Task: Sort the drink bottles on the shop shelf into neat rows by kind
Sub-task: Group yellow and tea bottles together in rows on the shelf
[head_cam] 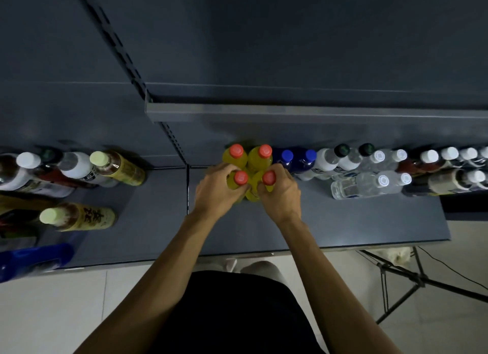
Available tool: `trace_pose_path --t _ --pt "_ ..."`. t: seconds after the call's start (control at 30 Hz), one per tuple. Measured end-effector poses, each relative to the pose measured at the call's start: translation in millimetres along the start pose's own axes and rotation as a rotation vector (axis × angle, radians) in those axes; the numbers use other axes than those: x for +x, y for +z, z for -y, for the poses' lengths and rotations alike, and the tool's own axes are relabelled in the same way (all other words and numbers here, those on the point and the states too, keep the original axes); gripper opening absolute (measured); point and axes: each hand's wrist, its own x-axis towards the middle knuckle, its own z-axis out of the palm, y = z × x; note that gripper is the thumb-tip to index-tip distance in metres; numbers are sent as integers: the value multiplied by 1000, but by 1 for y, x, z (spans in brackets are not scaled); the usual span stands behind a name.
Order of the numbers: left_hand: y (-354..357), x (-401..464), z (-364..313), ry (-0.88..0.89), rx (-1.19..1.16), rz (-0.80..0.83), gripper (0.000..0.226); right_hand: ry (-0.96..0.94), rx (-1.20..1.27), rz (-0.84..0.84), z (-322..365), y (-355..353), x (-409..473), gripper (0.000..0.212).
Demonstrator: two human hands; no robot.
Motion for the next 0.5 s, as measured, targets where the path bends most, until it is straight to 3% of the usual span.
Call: trace_pose_path --t 0.27,0.5 --pt "13 -18 -1 -8 27 -66 25 -25 22 64 -2 -5 -2 20" --pt "7 -37 -17 -31 40 -8 55 -59 131 49 -7 -13 -17 44"
